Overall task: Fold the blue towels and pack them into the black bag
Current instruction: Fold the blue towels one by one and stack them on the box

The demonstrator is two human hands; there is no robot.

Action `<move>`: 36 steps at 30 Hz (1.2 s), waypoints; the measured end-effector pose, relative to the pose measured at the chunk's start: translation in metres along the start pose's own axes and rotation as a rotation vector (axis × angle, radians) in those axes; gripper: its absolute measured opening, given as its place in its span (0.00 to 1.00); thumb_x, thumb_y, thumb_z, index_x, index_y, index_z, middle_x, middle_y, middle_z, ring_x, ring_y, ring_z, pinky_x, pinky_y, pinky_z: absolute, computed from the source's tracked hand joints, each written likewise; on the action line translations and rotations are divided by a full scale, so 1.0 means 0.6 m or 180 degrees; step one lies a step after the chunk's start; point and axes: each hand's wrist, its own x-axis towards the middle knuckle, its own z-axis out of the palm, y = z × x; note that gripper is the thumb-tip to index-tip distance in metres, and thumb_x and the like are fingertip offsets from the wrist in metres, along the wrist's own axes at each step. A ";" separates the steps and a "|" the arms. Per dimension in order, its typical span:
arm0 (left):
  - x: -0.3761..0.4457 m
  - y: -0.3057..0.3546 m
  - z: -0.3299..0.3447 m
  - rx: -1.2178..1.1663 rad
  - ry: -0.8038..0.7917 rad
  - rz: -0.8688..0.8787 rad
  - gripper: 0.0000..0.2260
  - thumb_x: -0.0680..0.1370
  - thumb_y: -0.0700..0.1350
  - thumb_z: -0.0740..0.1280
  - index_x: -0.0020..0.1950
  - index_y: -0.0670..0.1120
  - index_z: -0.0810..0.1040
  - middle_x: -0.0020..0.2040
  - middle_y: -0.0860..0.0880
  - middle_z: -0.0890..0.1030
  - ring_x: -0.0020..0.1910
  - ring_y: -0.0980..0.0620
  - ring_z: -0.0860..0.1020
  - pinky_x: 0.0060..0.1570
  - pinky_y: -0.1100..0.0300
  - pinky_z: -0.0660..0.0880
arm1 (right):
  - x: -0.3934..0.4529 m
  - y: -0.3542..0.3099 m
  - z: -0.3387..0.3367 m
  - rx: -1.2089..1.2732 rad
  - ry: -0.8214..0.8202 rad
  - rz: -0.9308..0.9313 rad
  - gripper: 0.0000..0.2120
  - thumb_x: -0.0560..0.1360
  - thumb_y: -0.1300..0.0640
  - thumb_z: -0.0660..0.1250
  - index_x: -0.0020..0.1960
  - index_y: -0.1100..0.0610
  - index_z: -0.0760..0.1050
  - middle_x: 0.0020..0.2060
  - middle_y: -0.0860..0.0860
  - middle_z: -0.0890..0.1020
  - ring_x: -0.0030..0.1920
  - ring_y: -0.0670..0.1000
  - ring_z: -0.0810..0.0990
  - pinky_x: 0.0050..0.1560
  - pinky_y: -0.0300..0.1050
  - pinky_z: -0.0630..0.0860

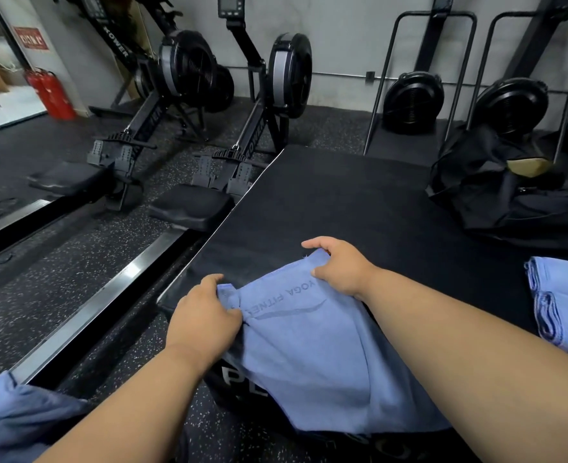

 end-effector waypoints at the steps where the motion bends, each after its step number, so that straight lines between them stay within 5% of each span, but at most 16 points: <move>1: 0.001 -0.001 0.001 -0.0010 -0.0012 -0.0008 0.30 0.73 0.46 0.70 0.76 0.53 0.70 0.64 0.50 0.81 0.62 0.45 0.79 0.55 0.54 0.74 | 0.000 -0.001 0.001 -0.0020 -0.0025 -0.0011 0.28 0.76 0.67 0.68 0.71 0.45 0.77 0.62 0.38 0.77 0.60 0.43 0.78 0.55 0.35 0.75; 3: 0.003 -0.001 0.004 -0.0093 -0.0037 -0.0038 0.27 0.73 0.44 0.70 0.72 0.55 0.72 0.58 0.52 0.82 0.55 0.47 0.79 0.51 0.55 0.75 | -0.003 -0.005 0.000 -0.0076 -0.0043 -0.0030 0.25 0.76 0.66 0.68 0.68 0.45 0.78 0.59 0.35 0.77 0.52 0.41 0.78 0.46 0.32 0.71; 6: 0.004 0.010 0.004 -0.0208 -0.0031 0.0048 0.21 0.75 0.44 0.71 0.67 0.55 0.74 0.51 0.55 0.81 0.50 0.50 0.79 0.48 0.56 0.74 | -0.015 0.001 -0.009 -0.0055 0.0117 -0.0015 0.23 0.76 0.66 0.65 0.64 0.44 0.78 0.57 0.36 0.78 0.53 0.42 0.79 0.47 0.33 0.72; 16: 0.066 0.241 0.090 -0.0502 -0.0284 0.1403 0.25 0.75 0.40 0.67 0.71 0.55 0.75 0.53 0.55 0.81 0.50 0.52 0.79 0.51 0.60 0.72 | -0.197 0.103 -0.211 0.0299 0.1441 0.0540 0.23 0.75 0.66 0.67 0.64 0.45 0.77 0.57 0.46 0.80 0.45 0.47 0.81 0.41 0.38 0.76; 21: 0.062 0.322 0.174 -0.0504 -0.0482 0.1689 0.24 0.78 0.41 0.69 0.73 0.55 0.77 0.57 0.56 0.84 0.58 0.52 0.82 0.58 0.63 0.71 | -0.286 0.164 -0.279 0.0172 0.1937 0.0762 0.21 0.76 0.68 0.70 0.64 0.50 0.78 0.53 0.47 0.82 0.45 0.52 0.81 0.37 0.28 0.74; 26: 0.058 0.317 0.153 -0.0891 -0.0557 0.1503 0.23 0.77 0.41 0.69 0.71 0.56 0.75 0.50 0.55 0.82 0.50 0.57 0.80 0.49 0.66 0.72 | -0.300 0.181 -0.284 0.0310 0.2243 0.0560 0.19 0.77 0.64 0.73 0.63 0.47 0.77 0.52 0.37 0.77 0.48 0.38 0.79 0.45 0.24 0.71; 30: 0.079 0.273 0.139 -0.0455 -0.0842 0.1126 0.23 0.75 0.42 0.69 0.71 0.51 0.74 0.49 0.55 0.81 0.47 0.58 0.80 0.46 0.62 0.75 | -0.272 0.203 -0.245 0.0517 0.1954 0.0712 0.20 0.76 0.61 0.73 0.65 0.46 0.77 0.52 0.42 0.79 0.52 0.47 0.80 0.55 0.41 0.75; 36: 0.113 0.235 0.156 -0.0304 -0.0845 0.0833 0.25 0.77 0.43 0.67 0.74 0.50 0.71 0.57 0.52 0.82 0.54 0.50 0.81 0.53 0.57 0.76 | -0.231 0.215 -0.216 0.0361 0.1863 0.0826 0.18 0.78 0.60 0.73 0.66 0.51 0.77 0.55 0.46 0.79 0.54 0.46 0.77 0.54 0.39 0.69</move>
